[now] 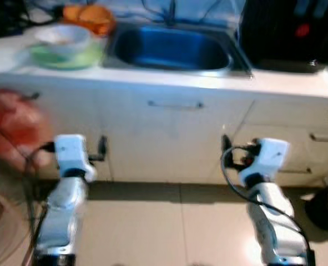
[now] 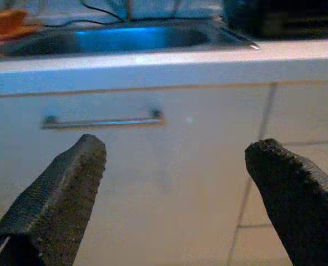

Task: Kitchen organization

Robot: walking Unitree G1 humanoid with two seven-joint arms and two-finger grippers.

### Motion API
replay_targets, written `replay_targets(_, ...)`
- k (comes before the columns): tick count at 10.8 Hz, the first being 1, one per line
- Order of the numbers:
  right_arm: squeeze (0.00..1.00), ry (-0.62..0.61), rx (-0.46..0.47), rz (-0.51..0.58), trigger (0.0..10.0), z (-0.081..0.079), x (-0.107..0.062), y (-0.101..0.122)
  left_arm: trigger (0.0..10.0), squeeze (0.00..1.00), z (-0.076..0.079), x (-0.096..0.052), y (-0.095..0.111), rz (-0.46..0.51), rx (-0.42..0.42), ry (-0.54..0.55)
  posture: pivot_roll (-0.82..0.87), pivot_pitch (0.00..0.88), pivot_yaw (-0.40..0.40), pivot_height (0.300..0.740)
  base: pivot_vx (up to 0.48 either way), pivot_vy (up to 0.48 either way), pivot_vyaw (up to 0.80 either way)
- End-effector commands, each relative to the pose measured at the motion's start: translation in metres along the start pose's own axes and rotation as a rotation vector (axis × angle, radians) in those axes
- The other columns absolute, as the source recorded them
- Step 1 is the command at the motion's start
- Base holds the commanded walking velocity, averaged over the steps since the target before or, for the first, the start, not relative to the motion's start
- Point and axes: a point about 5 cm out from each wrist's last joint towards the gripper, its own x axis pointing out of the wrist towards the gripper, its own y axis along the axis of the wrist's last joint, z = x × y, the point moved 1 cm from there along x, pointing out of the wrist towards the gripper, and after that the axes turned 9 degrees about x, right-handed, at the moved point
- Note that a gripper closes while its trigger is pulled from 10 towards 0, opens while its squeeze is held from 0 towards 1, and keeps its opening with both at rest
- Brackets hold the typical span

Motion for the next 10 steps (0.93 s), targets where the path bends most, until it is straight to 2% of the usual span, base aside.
replay_targets(1,0.00,-0.018,-0.012,0.008,10.0,0.008,0.000,0.003,10.0,0.00,0.008,0.000,0.003,0.018,-0.013,-0.027,0.03,0.082,-0.045,0.740,0.000,0.000,0.00)
replay_targets(3,0.00,-0.010,-0.016,0.010,10.0,0.007,0.001,0.004,10.0,0.00,0.007,-0.001,0.008,0.042,-0.029,-0.033,0.04,0.082,-0.050,0.740,0.135,0.000,0.00)
replay_targets(8,0.00,0.000,-0.015,0.012,10.0,0.004,0.002,0.003,10.0,0.00,0.004,0.000,0.008,0.047,-0.024,-0.031,0.04,0.075,-0.038,0.740,0.460,0.000,0.00)
replay_targets(10,0.00,0.023,-0.020,0.041,10.0,-0.001,0.000,0.009,10.0,0.00,0.005,0.001,0.021,0.098,-0.011,-0.033,0.04,0.076,-0.036,0.740,0.465,0.000,0.00)
